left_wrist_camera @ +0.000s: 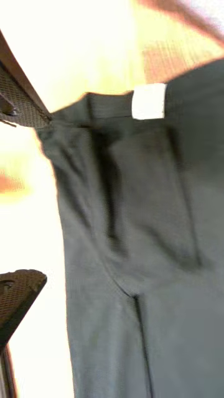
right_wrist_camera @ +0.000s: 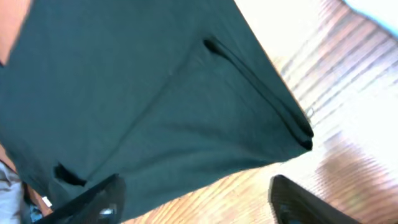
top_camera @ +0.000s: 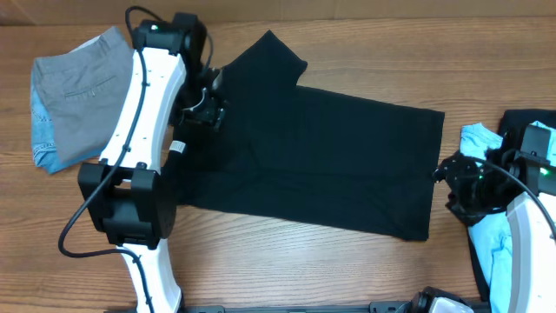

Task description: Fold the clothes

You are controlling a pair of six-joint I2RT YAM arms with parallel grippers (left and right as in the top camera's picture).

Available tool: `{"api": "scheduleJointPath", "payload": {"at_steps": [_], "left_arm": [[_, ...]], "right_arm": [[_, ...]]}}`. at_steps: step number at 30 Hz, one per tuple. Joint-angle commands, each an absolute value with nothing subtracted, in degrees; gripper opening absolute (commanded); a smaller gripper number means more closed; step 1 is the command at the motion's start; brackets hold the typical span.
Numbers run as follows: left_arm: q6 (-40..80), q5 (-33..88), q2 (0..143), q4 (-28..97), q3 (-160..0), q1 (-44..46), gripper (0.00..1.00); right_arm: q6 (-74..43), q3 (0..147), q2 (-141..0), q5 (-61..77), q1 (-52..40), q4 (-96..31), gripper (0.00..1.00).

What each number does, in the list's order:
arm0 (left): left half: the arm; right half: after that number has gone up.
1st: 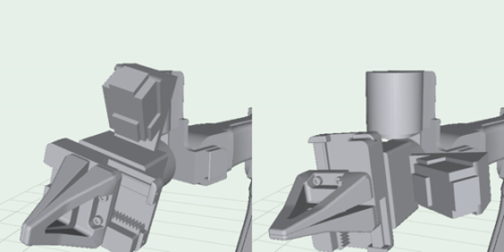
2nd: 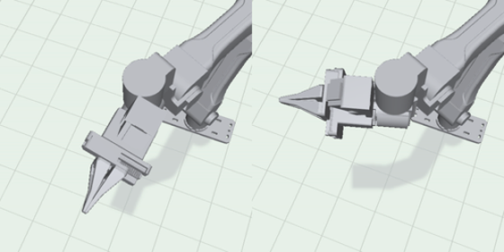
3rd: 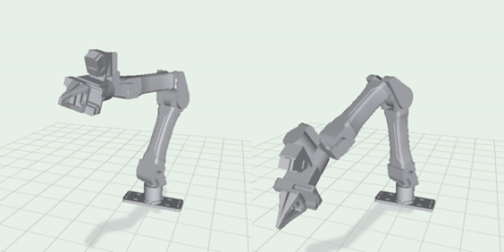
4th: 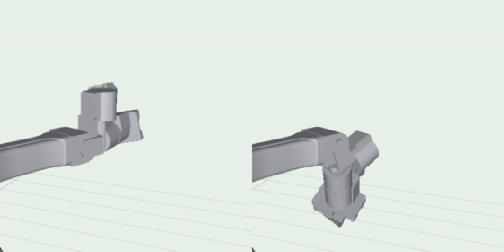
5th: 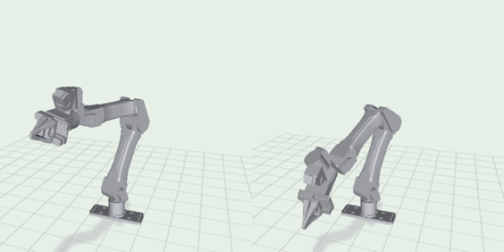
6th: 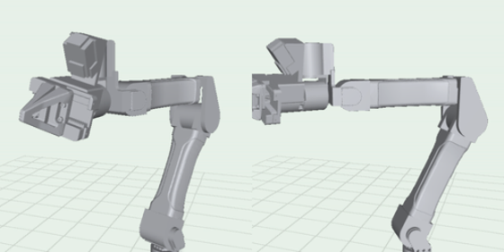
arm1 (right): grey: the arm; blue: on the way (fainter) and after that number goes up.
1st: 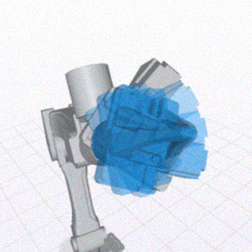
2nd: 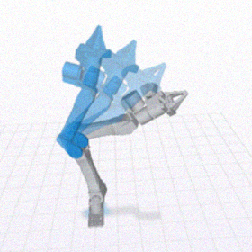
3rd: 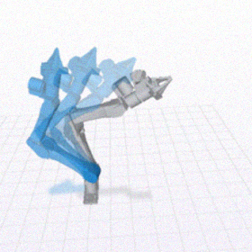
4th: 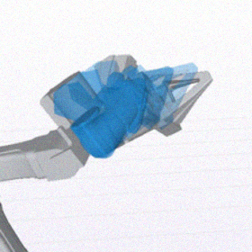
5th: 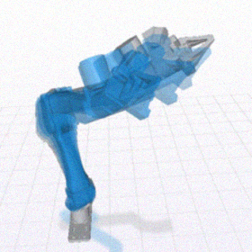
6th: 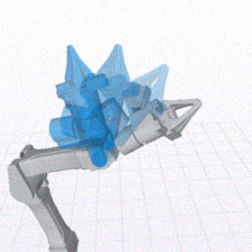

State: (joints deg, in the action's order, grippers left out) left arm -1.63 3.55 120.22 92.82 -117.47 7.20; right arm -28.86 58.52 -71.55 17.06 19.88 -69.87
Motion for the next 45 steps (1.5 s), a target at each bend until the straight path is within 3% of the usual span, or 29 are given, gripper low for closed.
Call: {"api": "scheduleJointPath", "payload": {"at_steps": [1,8,16,17,23,24,33,34,36,41,43,45], "left_arm": [[3.07,2.39,119.26,95.92,-114.61,1.13,0.77],[3.44,4.97,119.13,95.55,-107.44,-10.22,0.77],[2.35,8.03,116.42,89.6,-96.88,-18.7,0.78],[2.31,9.06,115.44,88.29,-95.24,-19.05,0.79],[4.12,11.99,106.1,74.76,-77.76,-19.38,0.82],[4.12,13.82,105.38,72.27,-75.09,-19.31,0.81],[7.84,18.04,105.41,52.95,-56.25,-18.57,0.75],[8.05,18.06,105.41,51.7,-55.48,-18.61,0.72],[8.4,17.82,105.41,48.25,-54.17,-18.61,0.51],[9.28,17.56,105.41,44.25,-54.15,-18.63,0.22],[9.23,15.97,105.23,45.93,-54.19,-18.72,0.04],[9.26,12.38,104.29,49.19,-54.28,-19.22,0.04]], "right_arm": [[-29.39,52.38,-72.73,17.72,19.99,-68.47,0.83],[-33.8,37.23,-73.45,23.59,20.01,-56.45,0.83],[-43.51,27.38,-75.09,23.38,20.01,-40.99,0.68],[-43.79,27.22,-75.59,23.4,20.01,-40.56,0.65],[-43.27,27.22,-77.87,22.39,20.01,-41.06,0.24],[-43.29,27.22,-77.87,22.39,20.01,-41.21,0.21],[-42.15,27.24,-77.87,22.41,20.01,-42.5,0.2],[-42.0,27.27,-77.87,22.39,20.01,-42.52,0.2],[-41.98,27.38,-77.87,22.39,20.01,-42.52,0.2],[-42.0,27.51,-77.87,22.44,20.01,-43.44,0.2],[-41.98,28.45,-77.78,22.37,20.01,-45.58,0.17],[-41.8,29.98,-77.56,22.35,20.01,-48.58,0.15]]}}
